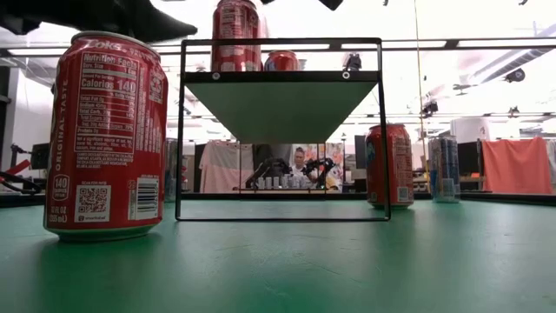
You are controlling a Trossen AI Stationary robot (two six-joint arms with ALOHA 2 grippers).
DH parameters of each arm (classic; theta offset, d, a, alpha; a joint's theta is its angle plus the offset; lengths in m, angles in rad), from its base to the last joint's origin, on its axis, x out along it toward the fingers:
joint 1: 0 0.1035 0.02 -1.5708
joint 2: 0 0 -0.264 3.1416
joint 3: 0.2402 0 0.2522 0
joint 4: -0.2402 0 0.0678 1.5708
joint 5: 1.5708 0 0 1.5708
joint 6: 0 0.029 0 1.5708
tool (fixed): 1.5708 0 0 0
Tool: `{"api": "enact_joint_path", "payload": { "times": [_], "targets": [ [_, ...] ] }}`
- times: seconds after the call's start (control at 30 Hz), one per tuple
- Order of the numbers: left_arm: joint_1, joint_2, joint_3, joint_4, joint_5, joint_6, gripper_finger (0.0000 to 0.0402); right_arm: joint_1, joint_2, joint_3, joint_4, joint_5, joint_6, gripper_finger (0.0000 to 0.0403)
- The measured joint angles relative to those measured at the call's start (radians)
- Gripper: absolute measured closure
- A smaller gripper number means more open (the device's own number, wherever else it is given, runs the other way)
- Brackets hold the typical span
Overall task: Place canned beverage on shelf
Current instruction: Put the red can on the shelf
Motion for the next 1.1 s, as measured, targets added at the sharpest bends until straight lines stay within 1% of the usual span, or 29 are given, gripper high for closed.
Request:
{"api": "enact_joint_path", "payload": {
  "times": [0.07, 0.17, 0.27, 0.37, 0.47, 0.67, 1.1],
  "targets": [
    [0.000, -0.052, 0.000, -0.011, 0.030, 0.020, 0.0401, 0.000, -0.001, 0.000, 0.021, -0.061, 0.000, 0.0390],
    [0.000, -0.133, 0.000, -0.053, 0.119, 0.077, 0.0401, 0.000, 0.008, 0.000, 0.063, -0.124, -0.002, 0.0390],
    [0.000, -0.211, 0.000, -0.130, 0.196, 0.113, 0.0401, 0.000, 0.022, 0.000, 0.079, -0.129, -0.009, 0.0390],
    [0.000, -0.276, 0.000, -0.237, 0.216, 0.115, 0.0402, 0.000, 0.035, 0.000, 0.092, -0.129, -0.015, 0.0390],
    [0.000, -0.327, 0.000, -0.319, 0.223, 0.118, 0.0401, 0.000, 0.048, 0.000, 0.098, -0.126, -0.016, 0.0390],
    [0.000, -0.383, 0.000, -0.359, 0.223, 0.117, 0.0401, -0.015, 0.062, 0.000, 0.136, -0.107, -0.011, 0.0390],
    [0.000, -0.394, 0.000, -0.368, 0.223, 0.132, 0.0402, -0.059, 0.076, 0.000, 0.173, -0.096, -0.024, 0.0390]
  ]
}}
